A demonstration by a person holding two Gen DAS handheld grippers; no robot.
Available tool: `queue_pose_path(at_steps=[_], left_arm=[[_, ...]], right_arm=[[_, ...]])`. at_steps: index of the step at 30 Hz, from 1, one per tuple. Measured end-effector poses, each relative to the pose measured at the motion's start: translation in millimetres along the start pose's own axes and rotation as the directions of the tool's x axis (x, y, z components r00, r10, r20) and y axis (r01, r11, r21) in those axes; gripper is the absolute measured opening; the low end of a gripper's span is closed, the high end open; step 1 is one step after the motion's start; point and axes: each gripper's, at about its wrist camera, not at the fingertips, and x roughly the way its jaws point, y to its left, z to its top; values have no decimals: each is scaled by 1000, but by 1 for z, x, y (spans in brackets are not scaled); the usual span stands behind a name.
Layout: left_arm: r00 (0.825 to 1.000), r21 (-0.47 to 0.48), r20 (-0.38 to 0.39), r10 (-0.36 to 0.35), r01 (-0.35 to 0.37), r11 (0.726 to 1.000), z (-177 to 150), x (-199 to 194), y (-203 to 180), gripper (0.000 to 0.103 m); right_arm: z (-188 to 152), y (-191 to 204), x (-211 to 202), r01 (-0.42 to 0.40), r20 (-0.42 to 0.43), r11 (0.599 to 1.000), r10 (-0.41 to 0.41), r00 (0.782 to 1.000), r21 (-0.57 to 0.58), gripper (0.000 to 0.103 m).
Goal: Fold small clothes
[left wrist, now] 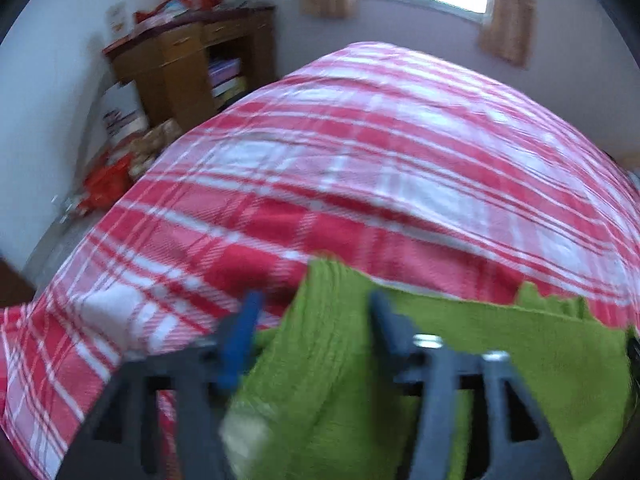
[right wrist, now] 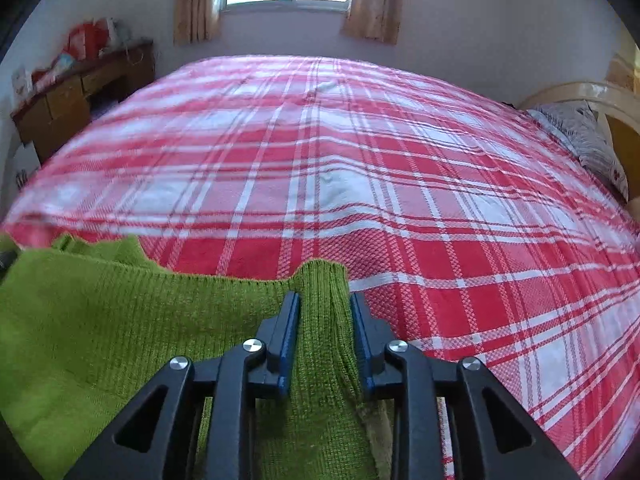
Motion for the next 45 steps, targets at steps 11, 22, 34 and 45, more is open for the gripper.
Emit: queue_pose_path(at_steps=[11, 22, 34, 45], left_arm=[[998, 44, 54, -31, 28, 999, -21, -52, 22, 80], [990, 207, 140, 36, -65, 976, -98, -116, 20, 82], [992, 220, 116, 48, -73, 973, -127, -115, 28, 82], [995, 252, 99, 33, -57, 966, -135, -114, 46, 102]], right_arm=[[-60, 1, -126, 27, 174, 989, -1, 985, -146, 27], [-118, 0, -112, -55, -5, 983, 55, 998, -173, 20], [-152, -5, -143, -1, -31, 979, -6, 999, -204, 20], [-150, 5, -189, 195, 144, 966, -172, 975, -169, 20]])
